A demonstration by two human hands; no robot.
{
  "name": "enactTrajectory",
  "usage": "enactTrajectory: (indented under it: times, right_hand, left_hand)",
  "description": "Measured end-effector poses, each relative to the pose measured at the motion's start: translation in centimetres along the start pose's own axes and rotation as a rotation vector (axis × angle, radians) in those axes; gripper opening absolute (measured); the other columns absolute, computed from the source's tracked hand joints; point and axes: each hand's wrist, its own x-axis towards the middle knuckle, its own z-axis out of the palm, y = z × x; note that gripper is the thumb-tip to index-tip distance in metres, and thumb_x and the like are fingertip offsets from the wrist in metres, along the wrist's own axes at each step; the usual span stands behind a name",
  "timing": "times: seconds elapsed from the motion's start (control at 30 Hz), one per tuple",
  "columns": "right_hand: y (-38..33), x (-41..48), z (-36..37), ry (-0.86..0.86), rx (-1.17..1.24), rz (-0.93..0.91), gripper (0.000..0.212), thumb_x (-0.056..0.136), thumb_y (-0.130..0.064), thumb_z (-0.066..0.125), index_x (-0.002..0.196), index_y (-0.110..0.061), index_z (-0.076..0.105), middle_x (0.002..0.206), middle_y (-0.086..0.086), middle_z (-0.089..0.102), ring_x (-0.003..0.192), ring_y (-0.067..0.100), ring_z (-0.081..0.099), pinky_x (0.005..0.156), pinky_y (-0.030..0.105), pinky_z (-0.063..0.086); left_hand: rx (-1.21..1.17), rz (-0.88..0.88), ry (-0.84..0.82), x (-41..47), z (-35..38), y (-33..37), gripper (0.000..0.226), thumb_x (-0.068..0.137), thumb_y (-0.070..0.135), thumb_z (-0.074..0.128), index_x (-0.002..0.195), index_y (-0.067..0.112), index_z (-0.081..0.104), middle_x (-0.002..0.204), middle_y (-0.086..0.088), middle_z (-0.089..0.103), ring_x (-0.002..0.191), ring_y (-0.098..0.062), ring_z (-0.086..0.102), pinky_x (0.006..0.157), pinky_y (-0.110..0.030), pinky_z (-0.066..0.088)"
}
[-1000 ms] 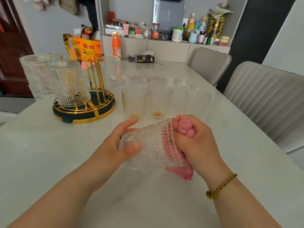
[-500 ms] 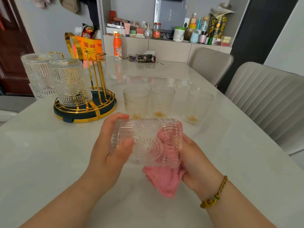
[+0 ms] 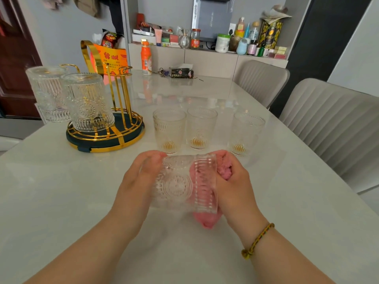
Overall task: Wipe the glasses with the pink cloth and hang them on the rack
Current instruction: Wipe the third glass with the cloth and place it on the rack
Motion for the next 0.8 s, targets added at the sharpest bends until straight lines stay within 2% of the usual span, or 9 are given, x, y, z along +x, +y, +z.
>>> enactTrajectory:
  times: [0.13,0.2,0.3,0.37,0.43,0.53,0.63,0.73,0.8]
  right_hand:
    - [0.7,-0.3,0.5,-0.206,0.338,0.443,0.032,0.073,-0.034,0.065,0.096,-0.012,0.064,0.090,0.008,0.070,0.084,0.023,0.066,0.078,0.034,0.054]
    - [0.5,-0.4,0.5,-0.193,0.407,0.473,0.021,0.082,-0.023,0.061,0.096,-0.008,0.063,0.089,0.012,0.070,0.079,0.022,0.067,0.072,0.031,0.055]
    - [-0.1,-0.3,0.1,-0.027,0.256,0.238,0.004,0.078,-0.011,0.065,0.081,-0.014,0.063,0.073,0.000,0.068,0.067,0.012,0.064,0.063,0.023,0.054]
    - [-0.7,-0.3,-0.3,0.001,0.062,-0.035,0.017,0.072,-0.008,0.070,0.074,-0.022,0.061,0.065,-0.016,0.066,0.063,-0.004,0.060,0.062,0.011,0.047]
    - [-1.4,-0.6,-0.5,-0.028,-0.069,-0.185,0.022,0.067,-0.014,0.071,0.072,-0.029,0.056,0.066,-0.029,0.062,0.062,-0.010,0.057,0.057,0.002,0.040]
    - [-0.7,-0.4,-0.4,-0.016,-0.088,-0.150,0.024,0.070,-0.010,0.070,0.071,-0.028,0.055,0.064,-0.026,0.061,0.059,-0.009,0.055,0.057,0.002,0.039]
    - [-0.3,-0.4,0.4,-0.103,0.233,0.219,0.005,0.080,-0.016,0.062,0.077,-0.019,0.061,0.070,-0.009,0.067,0.066,0.004,0.062,0.067,0.019,0.051]
    - [0.2,-1.1,0.9,-0.348,0.580,0.588,0.022,0.077,-0.029,0.059,0.087,-0.011,0.065,0.073,0.005,0.071,0.064,0.016,0.067,0.068,0.028,0.055]
    - [0.4,-0.9,0.9,-0.297,0.572,0.592,0.011,0.081,-0.017,0.056,0.086,-0.010,0.063,0.064,0.002,0.069,0.056,0.014,0.065,0.058,0.024,0.055]
  left_hand:
    - [0.056,0.291,-0.038,-0.3,-0.3,-0.2,0.056,0.058,0.078,0.051,0.091,0.034,0.051,0.085,0.031,0.061,0.078,0.009,0.060,0.057,-0.007,0.046]
    - [0.011,0.204,0.008,0.4,-0.1,-0.4,0.040,0.065,0.065,0.054,0.091,0.035,0.050,0.087,0.026,0.061,0.085,0.003,0.061,0.061,-0.014,0.050]
    - [-0.230,-0.201,-0.104,1.3,-0.2,0.1,0.038,0.075,0.059,0.042,0.096,0.031,0.056,0.095,0.008,0.067,0.096,-0.019,0.065,0.062,-0.031,0.056]
    - [-0.391,-0.418,-0.331,1.0,-0.6,0.5,0.063,0.062,0.066,0.032,0.099,0.026,0.065,0.091,-0.003,0.072,0.079,-0.021,0.070,0.053,-0.036,0.057]
    - [-0.448,-0.483,-0.334,0.3,-0.8,0.8,0.058,0.067,0.064,0.035,0.090,0.021,0.069,0.076,-0.004,0.072,0.060,-0.018,0.068,0.043,-0.032,0.054]
    - [-0.409,-0.365,-0.248,0.3,-0.2,0.6,0.042,0.082,0.049,0.038,0.089,0.017,0.064,0.065,-0.001,0.069,0.052,-0.014,0.064,0.039,-0.026,0.049]
    - [-0.333,-0.081,-0.056,0.7,-0.2,0.3,0.022,0.083,0.043,0.048,0.089,0.026,0.060,0.068,0.015,0.068,0.069,-0.006,0.063,0.054,-0.022,0.051]
    - [0.014,0.402,-0.097,0.3,-0.8,0.1,0.043,0.068,0.068,0.053,0.102,0.043,0.053,0.094,0.033,0.058,0.089,0.008,0.056,0.075,-0.010,0.045]
    - [0.117,0.432,-0.171,0.0,-0.8,-0.1,0.062,0.063,0.082,0.046,0.110,0.042,0.046,0.102,0.039,0.052,0.095,0.012,0.053,0.079,-0.006,0.042]
